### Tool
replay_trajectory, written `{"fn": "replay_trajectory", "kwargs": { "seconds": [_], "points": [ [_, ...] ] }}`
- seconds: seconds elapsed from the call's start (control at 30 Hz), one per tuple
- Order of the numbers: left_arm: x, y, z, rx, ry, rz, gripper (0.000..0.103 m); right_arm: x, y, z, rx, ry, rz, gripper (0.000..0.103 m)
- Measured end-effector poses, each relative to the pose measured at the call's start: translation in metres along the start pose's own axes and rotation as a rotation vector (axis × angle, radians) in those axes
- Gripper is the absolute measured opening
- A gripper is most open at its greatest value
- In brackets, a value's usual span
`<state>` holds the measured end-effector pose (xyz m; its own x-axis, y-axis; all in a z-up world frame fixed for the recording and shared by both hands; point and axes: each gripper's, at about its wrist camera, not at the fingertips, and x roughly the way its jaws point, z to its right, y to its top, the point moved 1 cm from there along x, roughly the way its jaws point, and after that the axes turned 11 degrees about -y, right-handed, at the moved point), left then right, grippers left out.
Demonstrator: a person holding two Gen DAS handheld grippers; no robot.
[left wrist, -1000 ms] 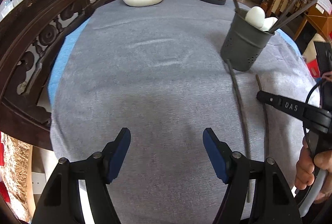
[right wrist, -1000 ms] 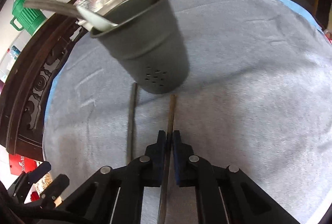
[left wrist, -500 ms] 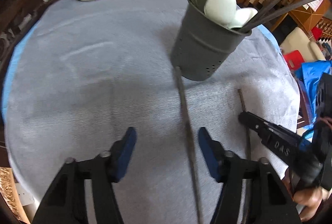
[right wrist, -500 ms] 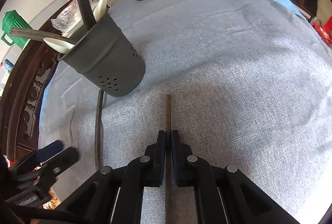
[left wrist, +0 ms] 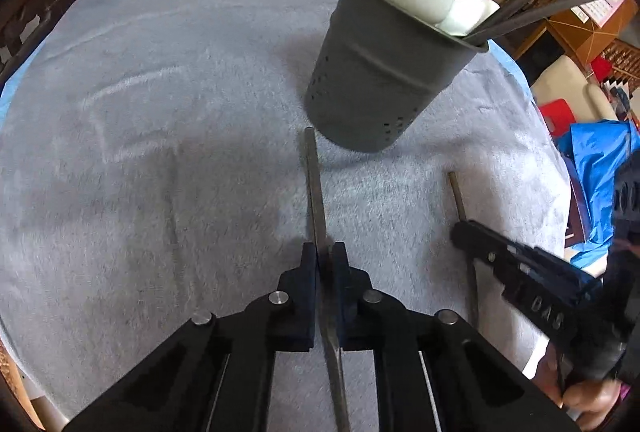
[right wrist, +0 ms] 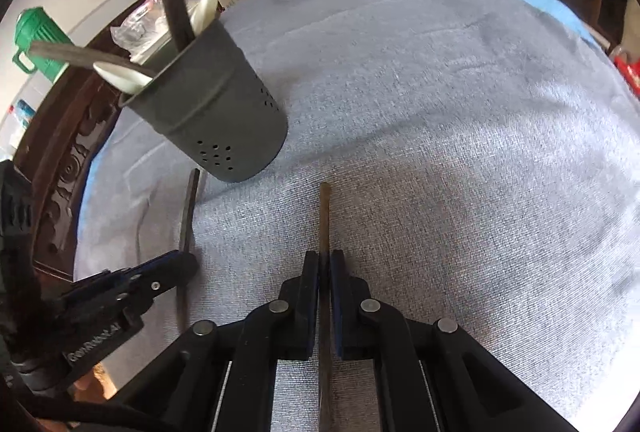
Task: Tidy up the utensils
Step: 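Close the right tool on a chopstick while the left tool grasps another chopstick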
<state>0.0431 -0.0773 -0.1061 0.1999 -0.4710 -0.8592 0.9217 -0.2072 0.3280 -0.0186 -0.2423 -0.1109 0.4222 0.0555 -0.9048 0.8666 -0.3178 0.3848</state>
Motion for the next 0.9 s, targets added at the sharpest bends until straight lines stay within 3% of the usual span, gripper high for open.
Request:
{"fn": "replay_trajectory", "kwargs": {
  "seconds": [0.27, 0.37, 0.43, 0.47, 0.6, 0.7, 0.83, 0.9],
  "points": [
    [-0.012, -0.01, -0.016, -0.016, -0.001, -0.032, 0.007, 0.003, 0.003, 0.005, 0.033, 0.036, -0.037, 0.006],
    [-0.014, 0.004, -0.023, -0.023, 0.008, -0.028, 0.013, 0.004, 0.009, 0.002, 0.027, 0.023, -0.062, 0.009],
    [-0.012, 0.012, -0.024, -0.027, 0.004, -0.021, 0.031, 0.006, 0.015, -0.002, 0.012, 0.021, -0.074, 0.01],
    [-0.012, 0.017, -0.025, -0.029, 0.004, -0.015, 0.034, 0.009, 0.021, -0.005, -0.001, 0.006, -0.081, 0.01],
    [-0.01, 0.033, -0.029, -0.038, -0.001, -0.002, 0.035, 0.015, 0.036, -0.014, -0.019, -0.044, -0.101, 0.011],
    [-0.008, 0.042, -0.026, -0.015, -0.003, 0.011, 0.035, 0.021, 0.044, -0.022, -0.036, -0.071, -0.087, 0.011],
    [-0.001, 0.05, -0.022, 0.019, 0.024, 0.029, 0.008, 0.025, 0.047, -0.032, -0.058, -0.103, -0.067, 0.009],
    [0.001, 0.052, -0.022, 0.015, 0.011, 0.034, 0.007, 0.025, 0.046, -0.034, -0.073, -0.12, -0.059, 0.006]
  ]
}}
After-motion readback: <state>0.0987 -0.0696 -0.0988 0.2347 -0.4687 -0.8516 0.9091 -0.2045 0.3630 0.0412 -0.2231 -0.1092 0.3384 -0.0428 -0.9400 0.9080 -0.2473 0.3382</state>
